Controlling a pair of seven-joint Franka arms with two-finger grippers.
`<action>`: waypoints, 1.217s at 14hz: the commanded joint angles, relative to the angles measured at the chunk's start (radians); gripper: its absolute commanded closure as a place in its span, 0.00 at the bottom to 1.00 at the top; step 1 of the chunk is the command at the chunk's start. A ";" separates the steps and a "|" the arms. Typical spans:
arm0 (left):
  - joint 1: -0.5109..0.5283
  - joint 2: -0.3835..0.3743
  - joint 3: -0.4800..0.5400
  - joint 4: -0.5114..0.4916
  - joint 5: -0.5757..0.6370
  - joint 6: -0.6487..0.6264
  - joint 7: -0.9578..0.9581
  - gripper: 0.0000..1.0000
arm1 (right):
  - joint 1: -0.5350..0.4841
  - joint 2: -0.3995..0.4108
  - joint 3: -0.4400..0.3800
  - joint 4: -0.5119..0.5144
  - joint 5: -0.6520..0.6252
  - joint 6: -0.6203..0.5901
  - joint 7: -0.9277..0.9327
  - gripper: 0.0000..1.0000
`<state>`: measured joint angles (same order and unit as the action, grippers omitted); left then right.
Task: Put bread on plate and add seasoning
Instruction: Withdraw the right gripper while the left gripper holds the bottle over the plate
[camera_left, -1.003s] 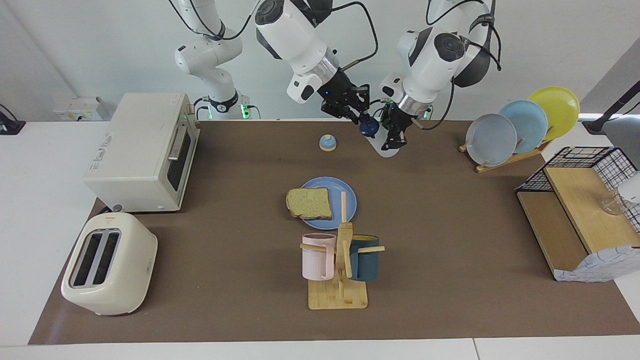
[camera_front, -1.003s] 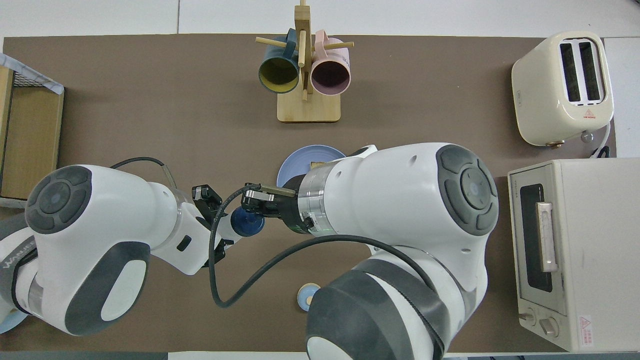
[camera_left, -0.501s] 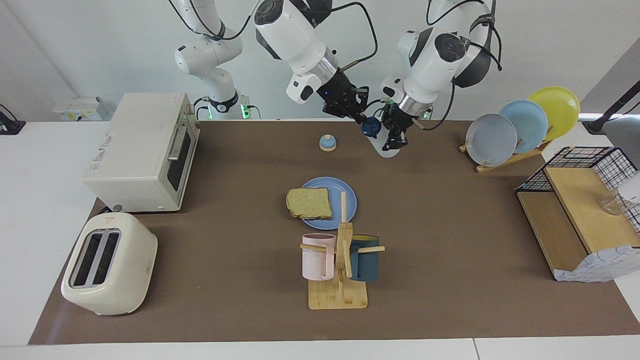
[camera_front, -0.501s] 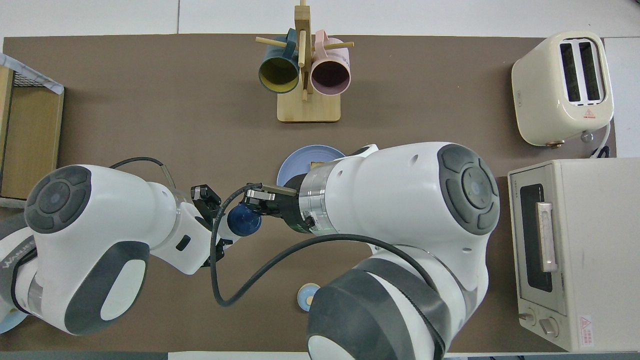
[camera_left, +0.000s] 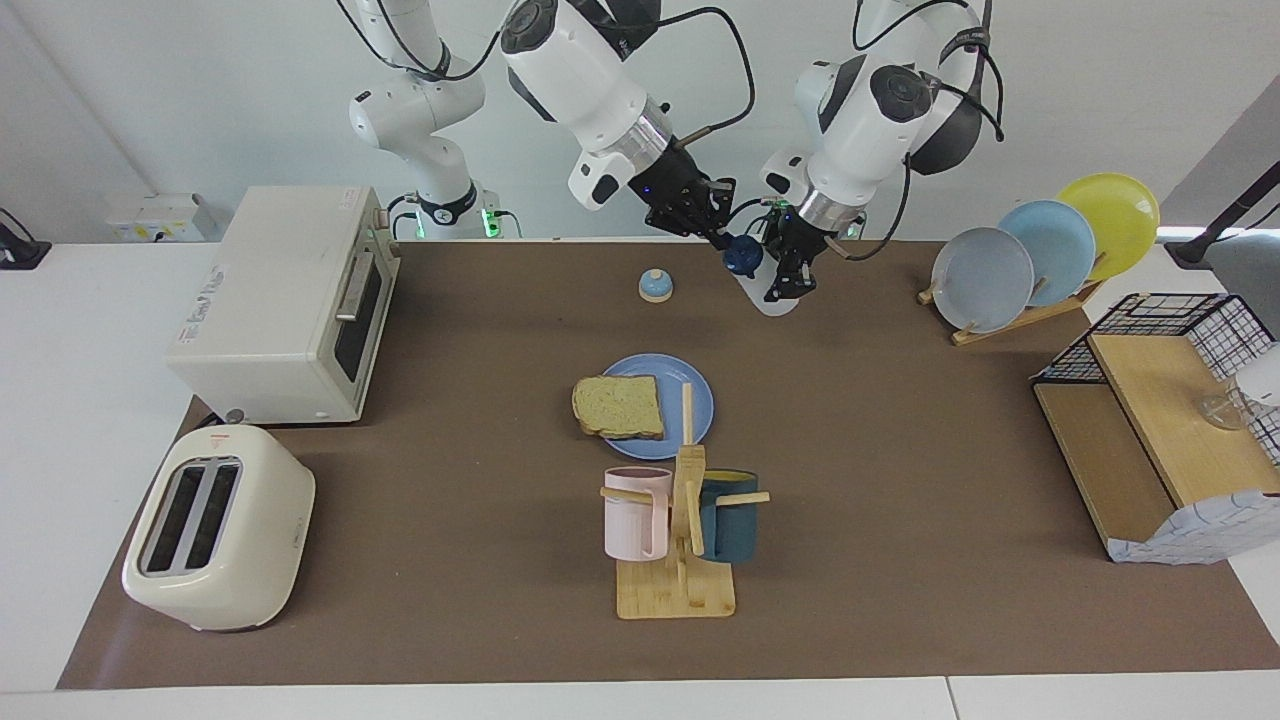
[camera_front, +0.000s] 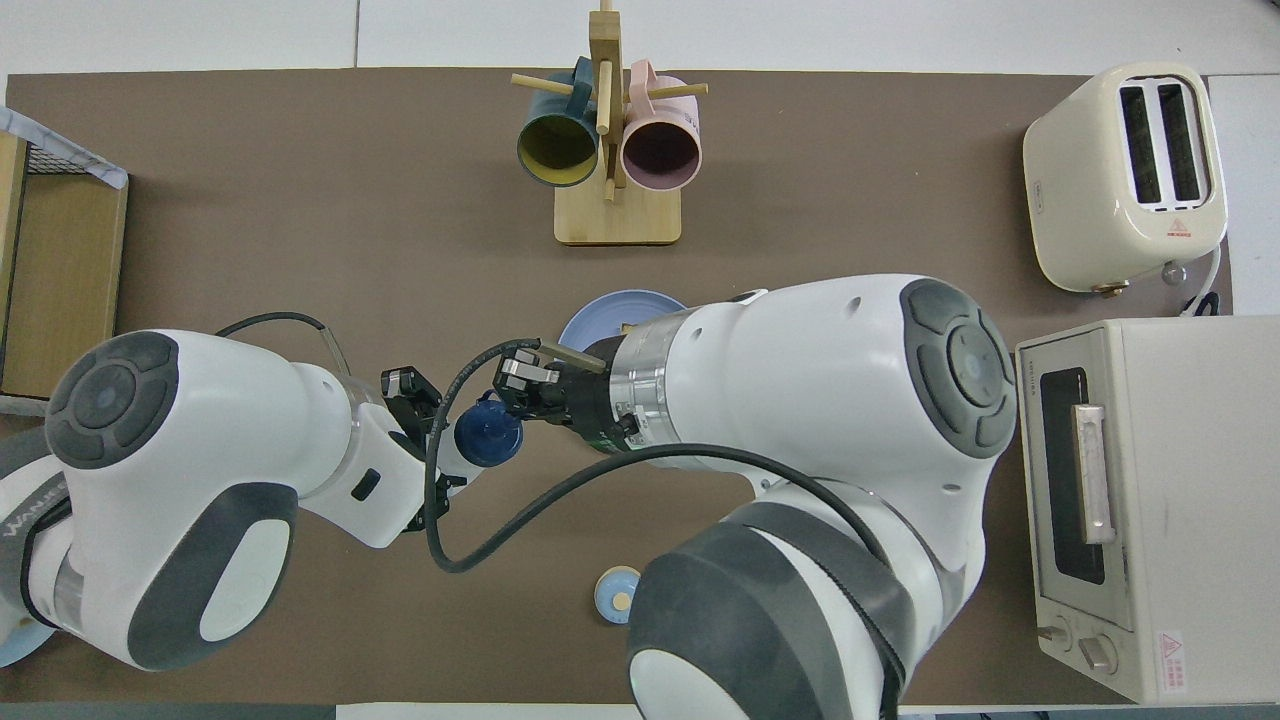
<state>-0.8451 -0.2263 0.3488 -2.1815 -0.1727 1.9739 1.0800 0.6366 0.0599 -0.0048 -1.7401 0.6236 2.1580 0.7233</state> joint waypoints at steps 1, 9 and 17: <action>-0.005 -0.035 -0.002 -0.034 0.016 0.003 0.001 1.00 | -0.025 -0.003 0.003 -0.004 0.019 0.034 0.039 1.00; -0.002 -0.035 -0.001 -0.034 0.016 -0.003 0.011 1.00 | -0.043 -0.005 0.003 -0.007 0.022 0.029 0.044 1.00; -0.002 -0.021 -0.001 -0.018 0.044 0.008 -0.006 1.00 | -0.115 -0.022 -0.004 -0.056 -0.132 -0.044 -0.037 0.00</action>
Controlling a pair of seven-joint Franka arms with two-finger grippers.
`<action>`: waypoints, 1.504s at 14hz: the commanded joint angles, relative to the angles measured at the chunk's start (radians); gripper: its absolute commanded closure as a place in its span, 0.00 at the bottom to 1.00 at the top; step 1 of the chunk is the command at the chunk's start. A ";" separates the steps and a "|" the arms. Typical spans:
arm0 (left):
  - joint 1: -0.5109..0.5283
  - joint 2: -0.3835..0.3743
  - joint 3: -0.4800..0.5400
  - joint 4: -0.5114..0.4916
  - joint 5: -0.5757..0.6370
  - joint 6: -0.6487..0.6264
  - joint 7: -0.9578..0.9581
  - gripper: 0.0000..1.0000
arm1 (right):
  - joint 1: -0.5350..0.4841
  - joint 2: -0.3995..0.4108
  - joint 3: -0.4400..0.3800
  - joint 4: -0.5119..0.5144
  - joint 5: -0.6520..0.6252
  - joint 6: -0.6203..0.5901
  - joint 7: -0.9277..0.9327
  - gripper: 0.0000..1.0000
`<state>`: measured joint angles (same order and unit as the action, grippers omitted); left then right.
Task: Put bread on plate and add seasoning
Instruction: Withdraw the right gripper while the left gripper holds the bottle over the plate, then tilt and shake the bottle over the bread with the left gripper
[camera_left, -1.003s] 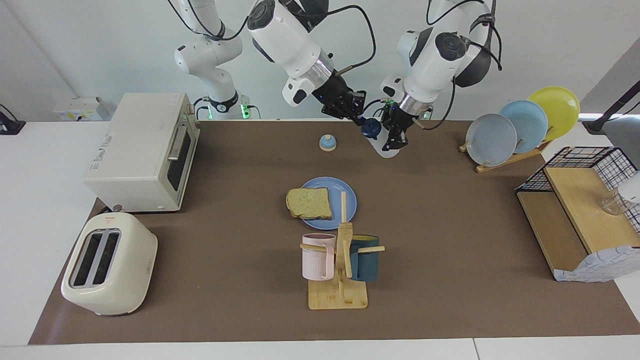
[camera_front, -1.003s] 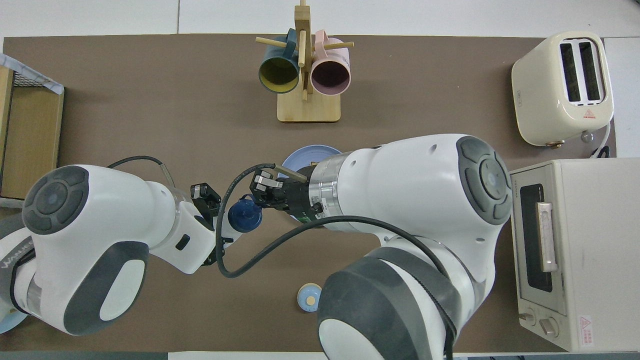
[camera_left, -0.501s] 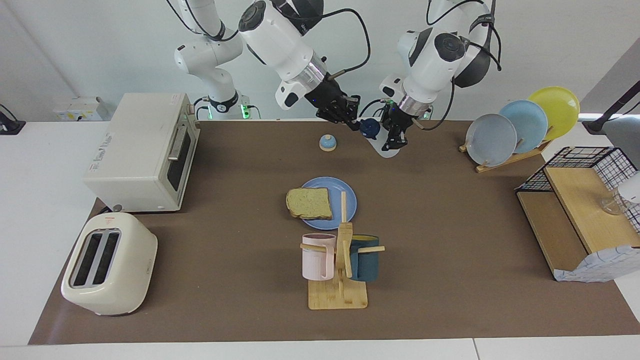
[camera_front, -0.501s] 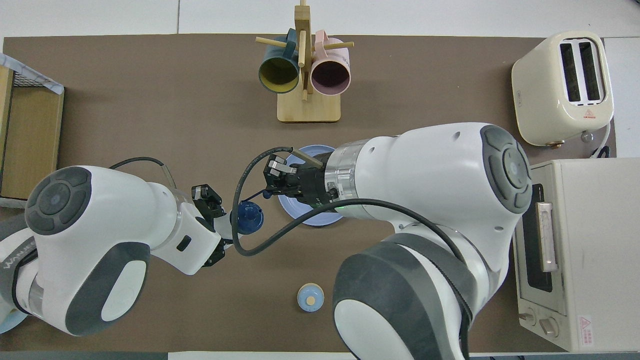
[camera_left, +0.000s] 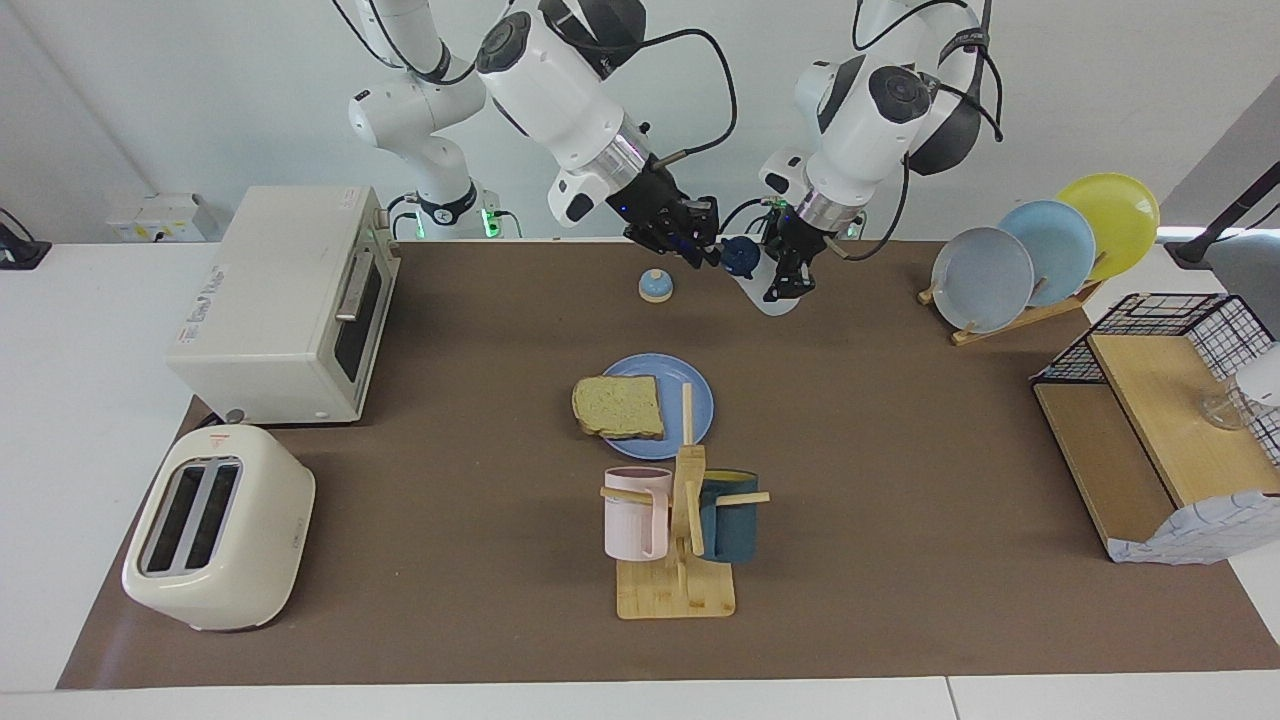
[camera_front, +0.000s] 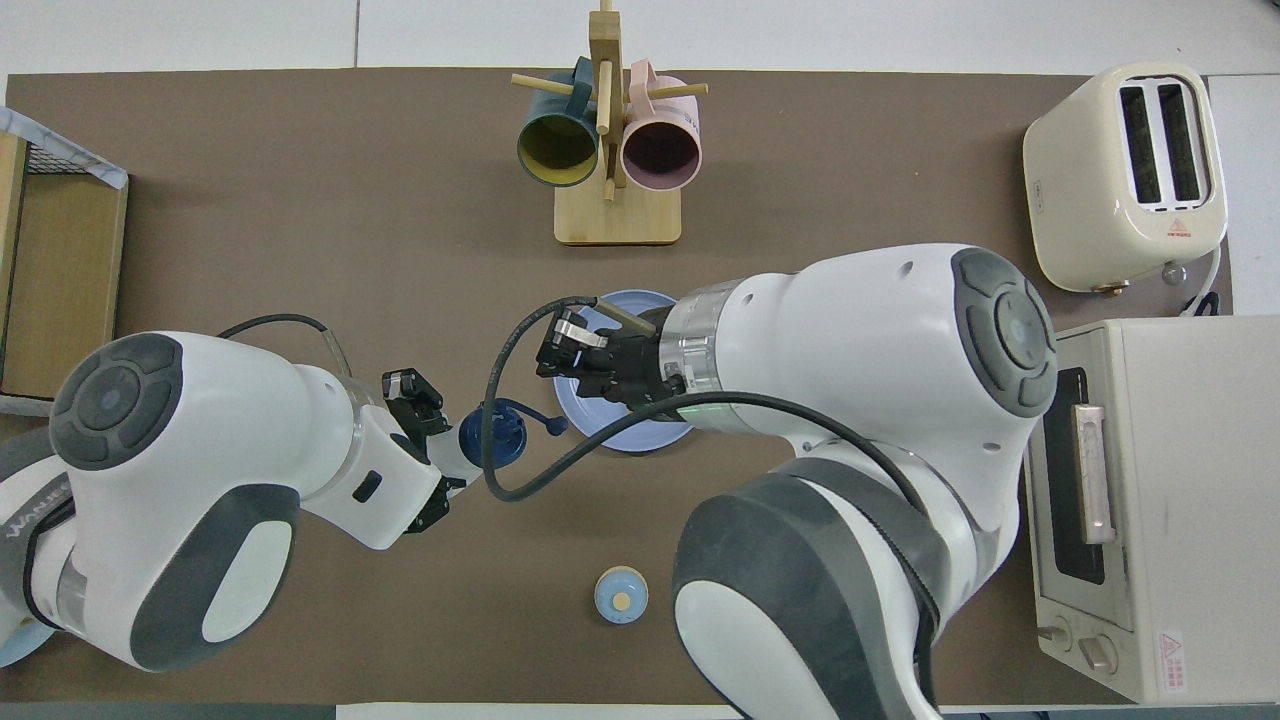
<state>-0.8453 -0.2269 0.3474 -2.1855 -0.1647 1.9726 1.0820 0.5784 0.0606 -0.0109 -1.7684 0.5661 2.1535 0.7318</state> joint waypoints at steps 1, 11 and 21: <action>-0.003 -0.014 -0.001 -0.001 0.075 0.012 -0.026 1.00 | -0.081 -0.022 0.002 -0.028 -0.134 -0.053 -0.061 0.00; -0.049 0.260 -0.133 0.301 0.567 -0.121 -0.281 1.00 | -0.486 -0.064 -0.026 0.132 -0.595 -0.615 -0.572 0.00; -0.250 0.659 -0.133 0.576 1.068 -0.432 -0.432 1.00 | -0.595 -0.076 -0.012 0.119 -0.591 -0.653 -0.727 0.00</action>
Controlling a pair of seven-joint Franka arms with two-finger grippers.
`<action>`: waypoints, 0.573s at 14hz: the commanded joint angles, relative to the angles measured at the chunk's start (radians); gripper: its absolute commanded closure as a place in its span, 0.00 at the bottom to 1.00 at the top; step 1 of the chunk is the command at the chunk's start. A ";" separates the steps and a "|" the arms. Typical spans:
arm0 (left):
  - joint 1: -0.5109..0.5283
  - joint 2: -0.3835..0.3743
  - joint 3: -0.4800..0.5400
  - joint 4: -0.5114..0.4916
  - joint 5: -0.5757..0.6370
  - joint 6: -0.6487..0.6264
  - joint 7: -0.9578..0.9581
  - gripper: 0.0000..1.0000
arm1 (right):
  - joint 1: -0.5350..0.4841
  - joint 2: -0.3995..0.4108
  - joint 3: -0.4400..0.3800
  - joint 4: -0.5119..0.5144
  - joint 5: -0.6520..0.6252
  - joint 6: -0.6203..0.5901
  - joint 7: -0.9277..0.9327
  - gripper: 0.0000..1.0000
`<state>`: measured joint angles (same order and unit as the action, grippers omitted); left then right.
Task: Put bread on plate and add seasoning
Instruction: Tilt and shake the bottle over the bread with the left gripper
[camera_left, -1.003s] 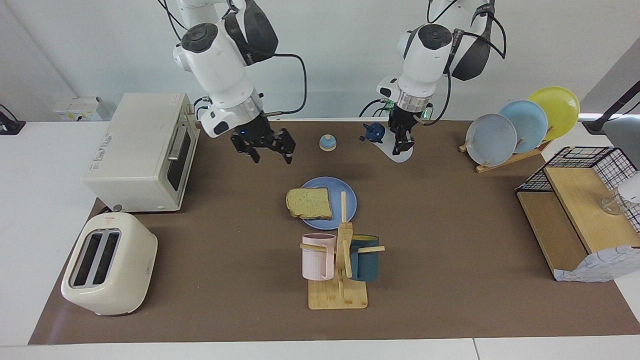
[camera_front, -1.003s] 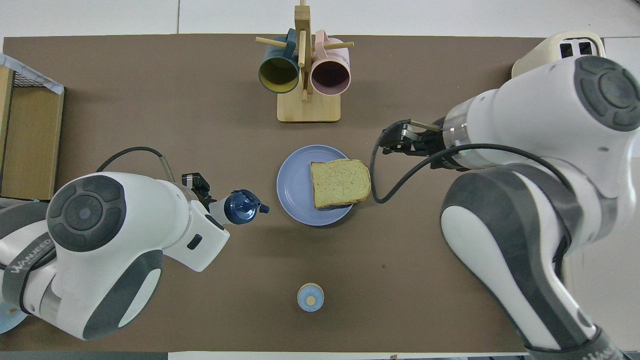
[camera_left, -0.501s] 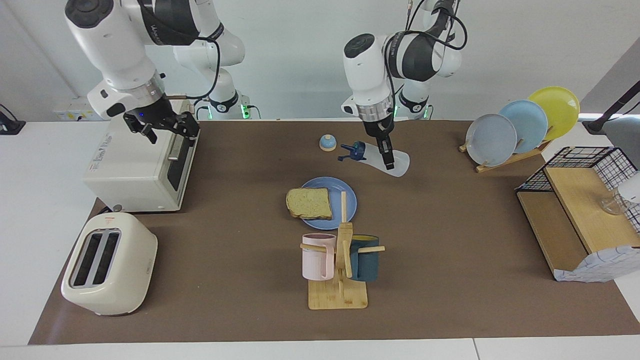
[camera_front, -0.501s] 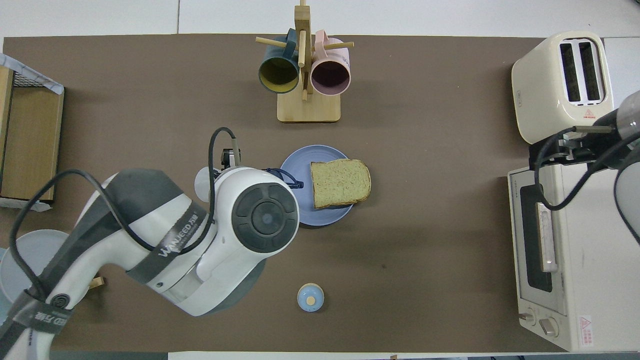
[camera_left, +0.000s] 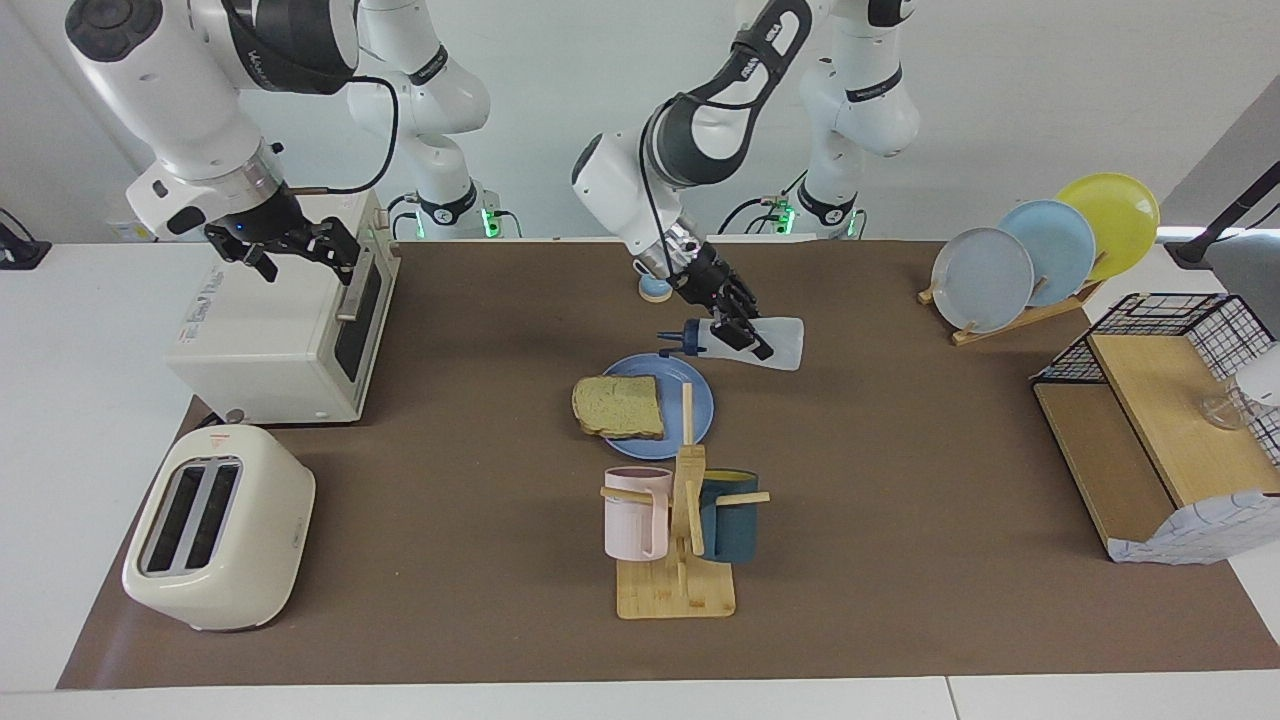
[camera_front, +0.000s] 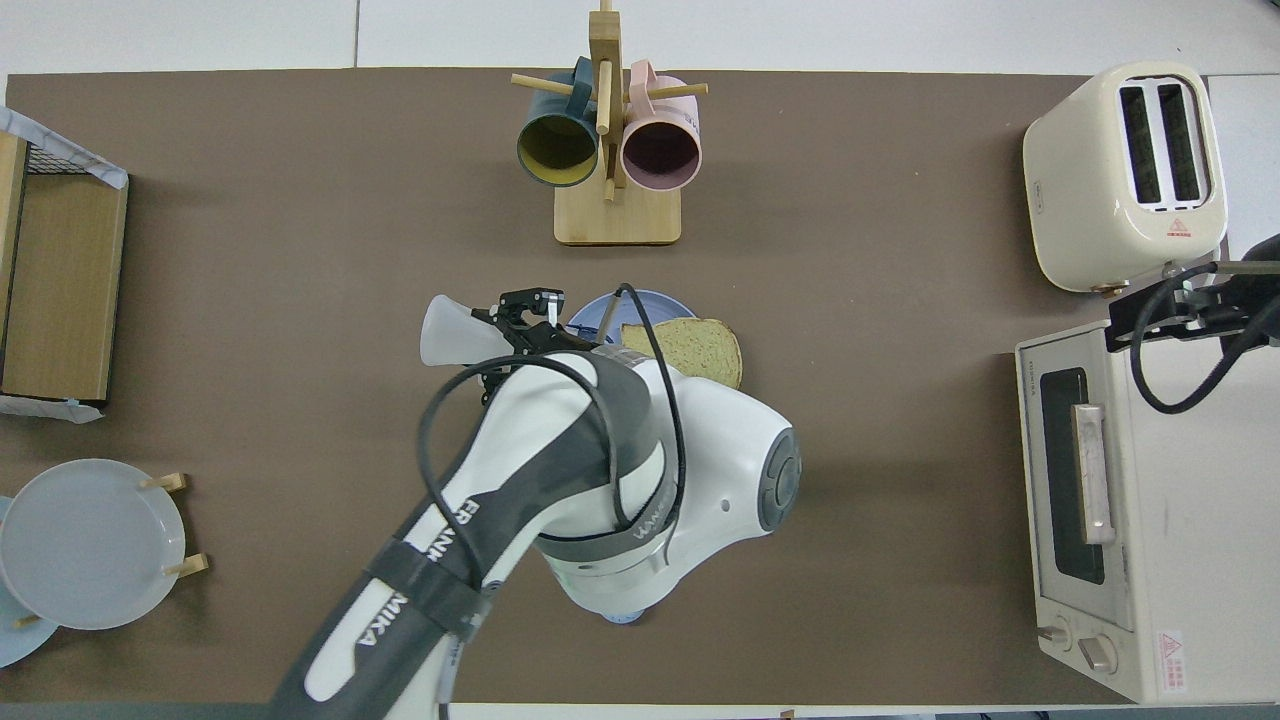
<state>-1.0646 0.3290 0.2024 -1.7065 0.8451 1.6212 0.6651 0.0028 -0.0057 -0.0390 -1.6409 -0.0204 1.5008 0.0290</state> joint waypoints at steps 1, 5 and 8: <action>-0.035 0.108 0.012 0.099 0.093 -0.093 -0.015 1.00 | -0.020 -0.010 0.016 -0.008 -0.004 0.001 -0.026 0.00; -0.075 0.142 0.012 0.091 0.222 -0.197 -0.016 1.00 | -0.021 -0.002 0.018 -0.007 -0.003 -0.004 -0.030 0.00; -0.109 0.391 0.018 0.210 0.288 -0.316 -0.024 1.00 | -0.021 0.001 0.010 0.001 -0.004 -0.001 -0.063 0.00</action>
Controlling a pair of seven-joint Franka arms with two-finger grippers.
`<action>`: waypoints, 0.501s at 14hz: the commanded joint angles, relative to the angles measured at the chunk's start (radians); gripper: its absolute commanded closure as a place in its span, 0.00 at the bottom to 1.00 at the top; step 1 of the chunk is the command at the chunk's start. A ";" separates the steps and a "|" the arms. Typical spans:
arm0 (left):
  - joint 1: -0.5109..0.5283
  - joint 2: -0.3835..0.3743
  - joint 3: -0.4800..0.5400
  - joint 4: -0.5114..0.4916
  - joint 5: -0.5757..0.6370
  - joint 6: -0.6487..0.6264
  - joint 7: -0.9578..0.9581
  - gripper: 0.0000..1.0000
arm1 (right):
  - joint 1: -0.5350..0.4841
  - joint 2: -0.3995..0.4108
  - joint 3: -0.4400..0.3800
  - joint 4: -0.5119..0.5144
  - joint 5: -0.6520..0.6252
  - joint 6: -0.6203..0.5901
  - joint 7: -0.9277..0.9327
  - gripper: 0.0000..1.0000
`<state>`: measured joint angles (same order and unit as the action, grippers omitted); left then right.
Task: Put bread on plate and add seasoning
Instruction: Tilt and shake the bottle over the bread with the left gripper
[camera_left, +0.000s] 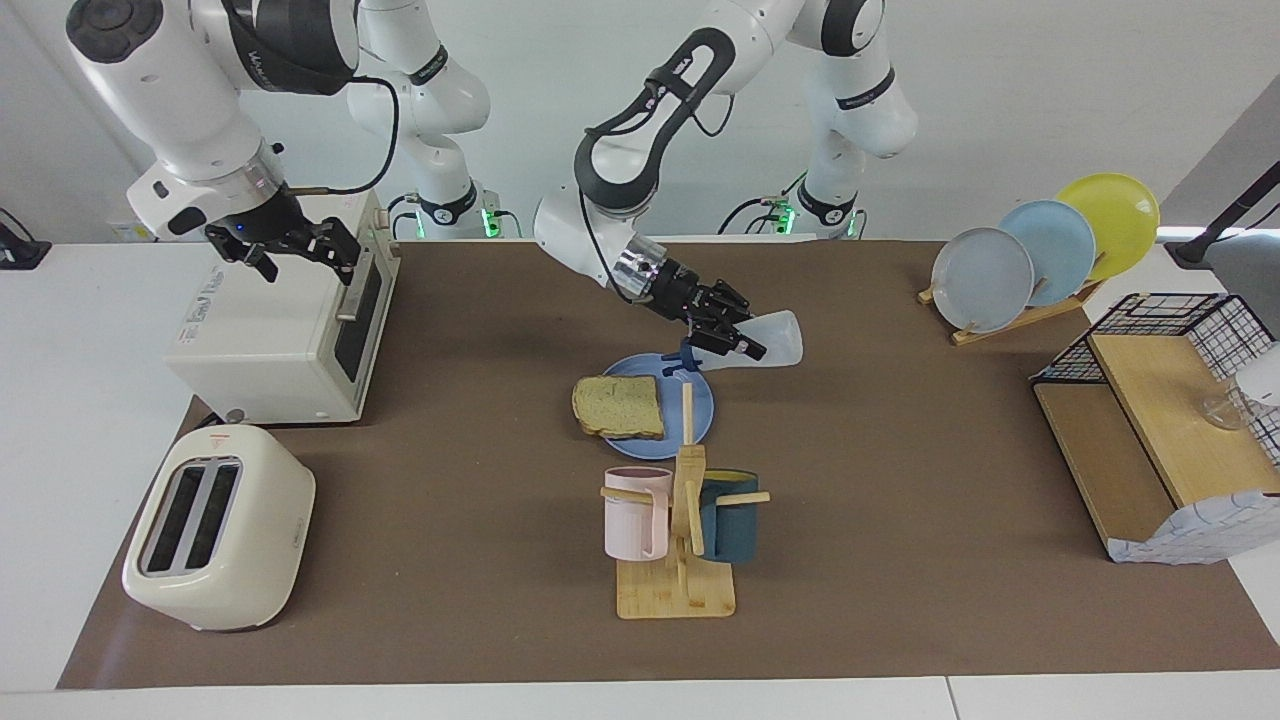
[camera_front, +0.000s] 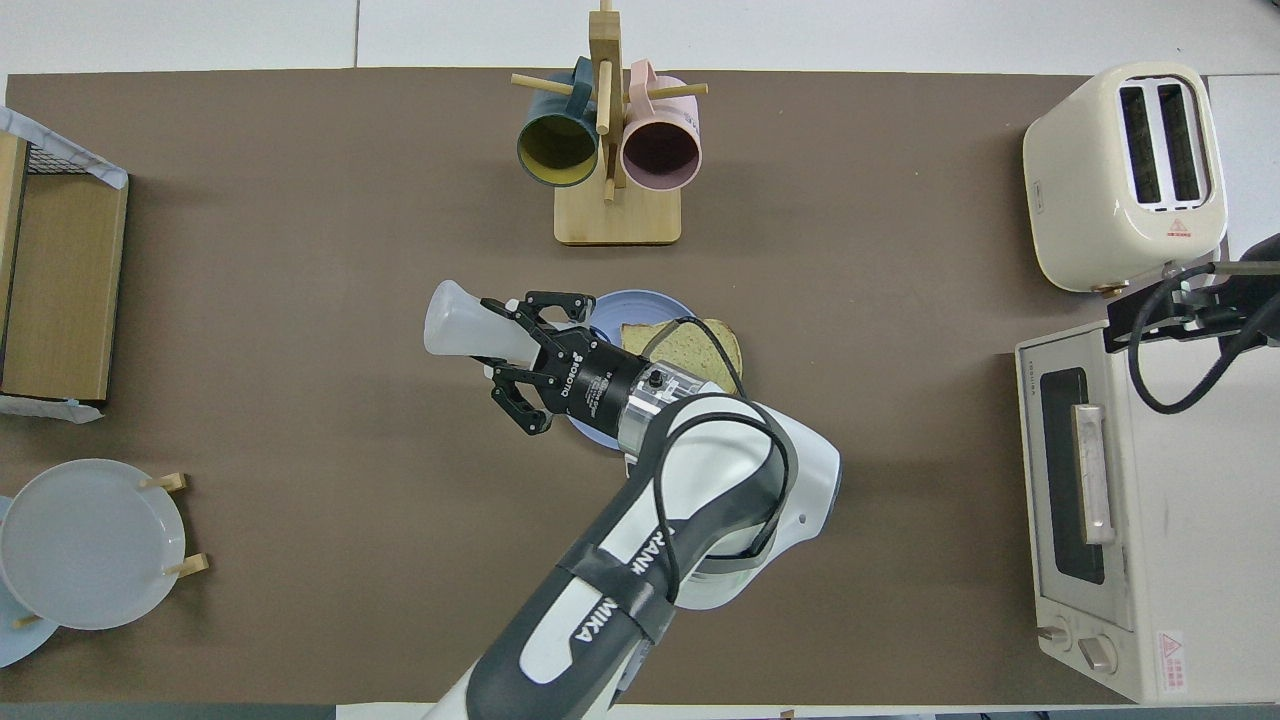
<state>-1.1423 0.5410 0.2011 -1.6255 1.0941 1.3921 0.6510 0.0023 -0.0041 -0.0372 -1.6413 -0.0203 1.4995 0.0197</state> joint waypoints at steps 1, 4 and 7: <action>-0.033 0.183 0.021 0.136 0.056 -0.103 -0.010 1.00 | -0.021 0.004 0.011 0.003 -0.006 0.004 -0.058 0.00; -0.037 0.192 0.020 0.131 0.154 -0.178 -0.008 1.00 | -0.021 0.007 0.008 0.005 -0.004 0.002 -0.057 0.00; -0.042 0.191 0.020 0.128 0.225 -0.220 -0.008 1.00 | -0.019 0.006 0.000 0.005 -0.001 0.005 -0.057 0.00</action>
<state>-1.1700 0.7333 0.2068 -1.5090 1.2906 1.2027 0.6293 -0.0027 -0.0009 -0.0389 -1.6412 -0.0204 1.4999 -0.0083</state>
